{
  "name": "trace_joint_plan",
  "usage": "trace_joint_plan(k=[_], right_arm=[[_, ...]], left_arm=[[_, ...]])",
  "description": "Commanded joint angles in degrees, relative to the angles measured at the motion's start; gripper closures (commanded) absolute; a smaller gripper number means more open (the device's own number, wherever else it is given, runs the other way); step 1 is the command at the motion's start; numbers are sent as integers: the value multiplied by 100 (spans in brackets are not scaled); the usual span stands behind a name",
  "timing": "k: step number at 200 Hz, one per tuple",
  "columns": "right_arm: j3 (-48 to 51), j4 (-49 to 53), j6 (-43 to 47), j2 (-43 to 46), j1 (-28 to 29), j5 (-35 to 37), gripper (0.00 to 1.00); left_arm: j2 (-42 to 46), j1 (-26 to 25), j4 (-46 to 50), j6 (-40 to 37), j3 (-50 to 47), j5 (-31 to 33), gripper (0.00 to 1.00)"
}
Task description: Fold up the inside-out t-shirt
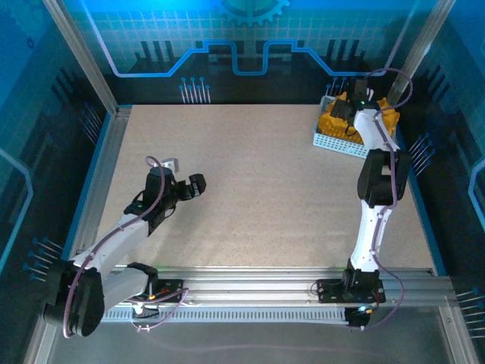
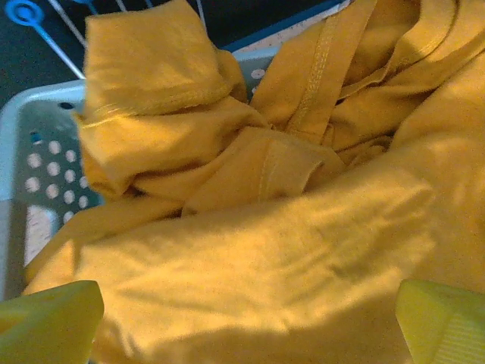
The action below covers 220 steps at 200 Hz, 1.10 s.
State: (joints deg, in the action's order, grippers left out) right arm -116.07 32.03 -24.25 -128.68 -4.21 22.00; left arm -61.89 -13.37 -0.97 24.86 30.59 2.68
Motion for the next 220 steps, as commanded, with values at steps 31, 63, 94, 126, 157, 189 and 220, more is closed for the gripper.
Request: trace_joint_plan(k=[31, 63, 94, 126, 157, 189, 220], right_arm=[[-1895, 1468, -462, -1464, -267, -359, 2], [-2283, 1676, -652, -1877, -432, -560, 29], [-2259, 1488, -545, -1789, -545, -788, 73], [-2194, 1388, -416, -1322, -541, -785, 100], [-1817, 1150, -375, -633, -520, -665, 100], [-1090, 744, -420, 246, -475, -490, 100], [-114, 45, -562, 1208, -467, -476, 100]], left_arm=[[-40, -61, -318, -150, -137, -155, 1], [-10, -61, -336, -155, -167, -113, 1], [-8, -61, -322, -162, -167, -95, 1], [20, -61, -324, -158, -176, -113, 1], [54, -63, -291, -95, -170, -145, 1], [97, -61, -183, -43, -99, -205, 1], [252, -69, -68, 54, -36, -298, 1]])
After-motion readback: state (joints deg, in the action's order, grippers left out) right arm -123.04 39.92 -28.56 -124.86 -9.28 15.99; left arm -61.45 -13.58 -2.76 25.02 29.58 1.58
